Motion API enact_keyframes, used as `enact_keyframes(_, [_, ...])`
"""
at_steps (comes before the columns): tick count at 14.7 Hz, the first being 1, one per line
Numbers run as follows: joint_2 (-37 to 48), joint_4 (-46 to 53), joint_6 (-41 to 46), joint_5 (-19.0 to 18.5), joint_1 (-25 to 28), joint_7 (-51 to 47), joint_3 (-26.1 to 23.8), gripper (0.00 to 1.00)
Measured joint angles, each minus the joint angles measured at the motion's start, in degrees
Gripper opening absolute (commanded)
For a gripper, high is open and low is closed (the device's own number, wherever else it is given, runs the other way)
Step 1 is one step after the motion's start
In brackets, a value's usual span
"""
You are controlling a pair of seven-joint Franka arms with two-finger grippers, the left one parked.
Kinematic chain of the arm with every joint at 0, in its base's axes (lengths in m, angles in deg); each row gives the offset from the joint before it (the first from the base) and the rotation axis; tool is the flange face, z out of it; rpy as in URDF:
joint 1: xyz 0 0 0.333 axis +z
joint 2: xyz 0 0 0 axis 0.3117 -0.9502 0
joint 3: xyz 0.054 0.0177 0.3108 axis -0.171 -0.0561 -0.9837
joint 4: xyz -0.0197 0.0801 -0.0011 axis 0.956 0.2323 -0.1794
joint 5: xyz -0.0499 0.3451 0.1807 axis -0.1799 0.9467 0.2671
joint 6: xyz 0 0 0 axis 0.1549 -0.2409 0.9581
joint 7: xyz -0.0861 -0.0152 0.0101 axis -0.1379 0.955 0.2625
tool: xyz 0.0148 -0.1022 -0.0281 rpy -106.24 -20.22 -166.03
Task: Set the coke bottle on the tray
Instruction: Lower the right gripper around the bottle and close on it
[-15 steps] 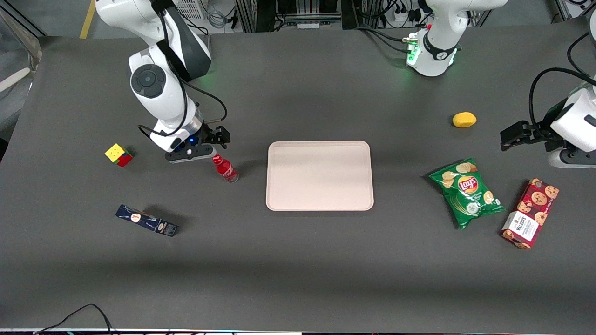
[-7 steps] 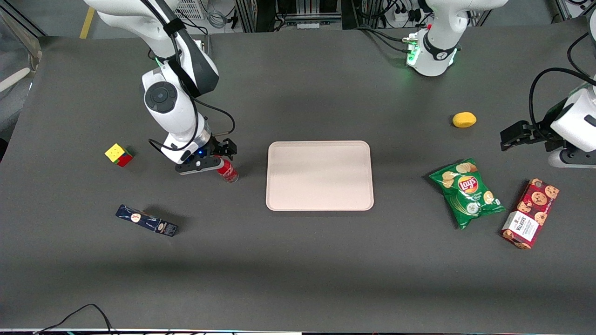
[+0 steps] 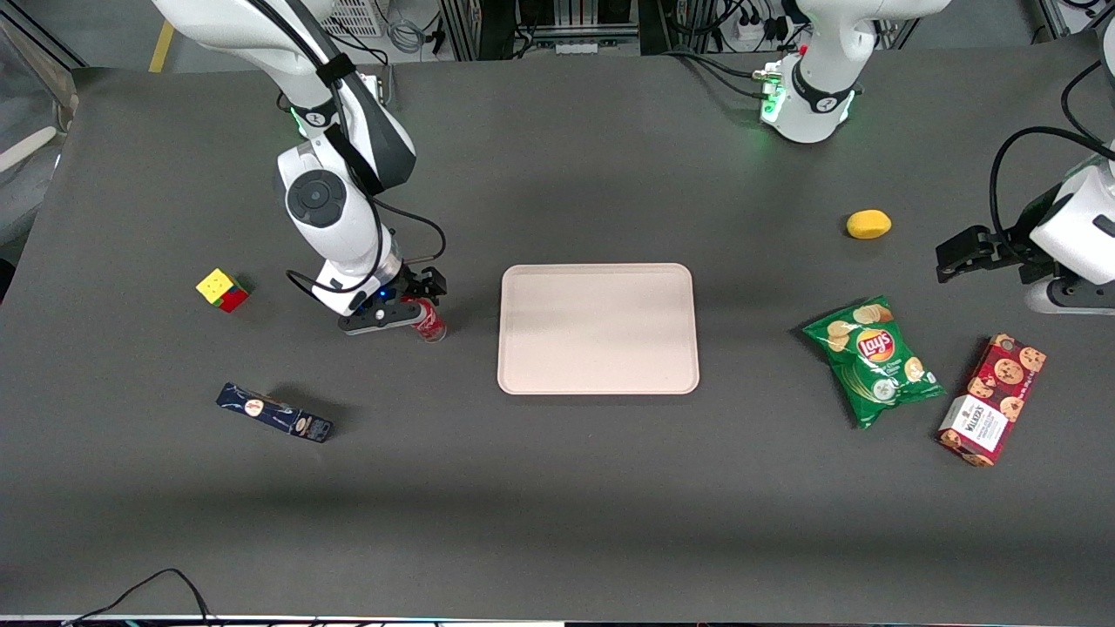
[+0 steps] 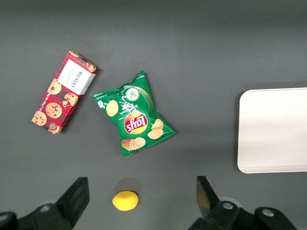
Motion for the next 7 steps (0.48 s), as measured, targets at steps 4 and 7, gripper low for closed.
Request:
enact_keyframes(4, [-0.44,-1.62,-2.31,-0.02,0.0,-0.98,0.0,1.0])
enact_keyframes(7, [-0.44,-2.39,-2.89,-0.03,0.0,-1.13,-0.06,1.0])
